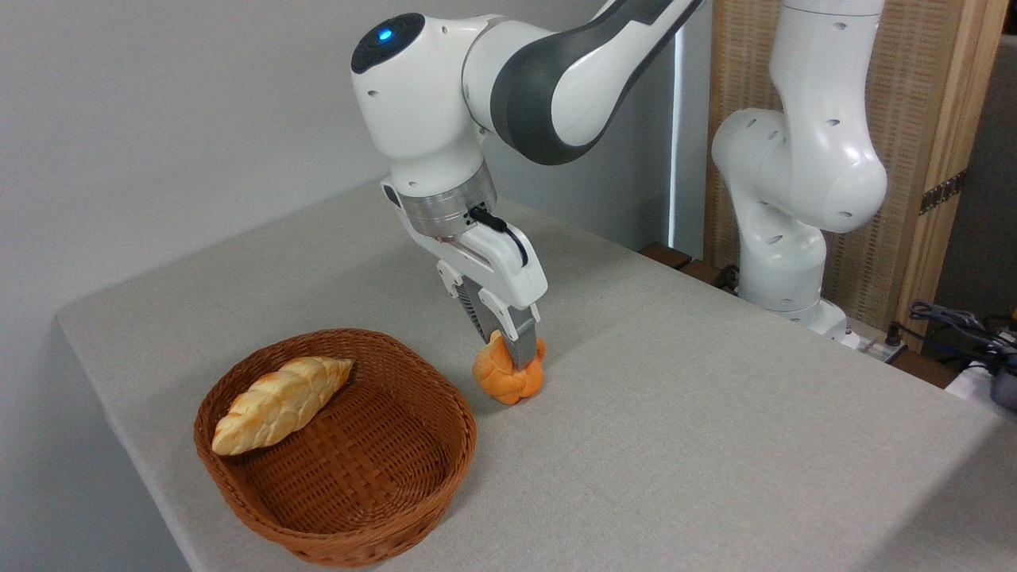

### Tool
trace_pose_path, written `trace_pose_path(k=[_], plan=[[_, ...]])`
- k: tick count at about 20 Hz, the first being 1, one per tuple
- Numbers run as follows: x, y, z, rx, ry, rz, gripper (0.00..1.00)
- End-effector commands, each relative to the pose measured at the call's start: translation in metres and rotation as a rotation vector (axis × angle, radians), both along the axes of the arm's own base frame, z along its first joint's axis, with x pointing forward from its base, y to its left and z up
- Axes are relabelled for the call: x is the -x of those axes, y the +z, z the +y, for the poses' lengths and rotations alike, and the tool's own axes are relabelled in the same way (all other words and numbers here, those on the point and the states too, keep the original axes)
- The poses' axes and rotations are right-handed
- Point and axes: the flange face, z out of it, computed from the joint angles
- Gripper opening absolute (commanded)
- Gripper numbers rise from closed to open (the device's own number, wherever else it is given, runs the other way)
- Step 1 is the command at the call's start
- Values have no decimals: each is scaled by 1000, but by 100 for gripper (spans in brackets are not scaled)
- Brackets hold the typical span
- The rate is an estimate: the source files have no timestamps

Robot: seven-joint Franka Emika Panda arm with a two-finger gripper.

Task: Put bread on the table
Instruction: 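Open the gripper and raise it away from the bun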

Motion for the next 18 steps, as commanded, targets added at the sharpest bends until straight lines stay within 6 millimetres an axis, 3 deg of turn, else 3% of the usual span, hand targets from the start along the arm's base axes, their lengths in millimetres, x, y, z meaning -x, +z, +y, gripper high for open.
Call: trace_pose_path(k=[1,7,11,13,16,18], plan=[[-1,4,-2,13,-17,-17,100],[-1,20,-3,19,-17,-48,100],[-19,75,-5,45,-3,-163,100],[-23,92,-9,40,-14,-203,100],[-36,109,-20,48,-12,-294,100],[-44,105,-14,49,11,-316,100]])
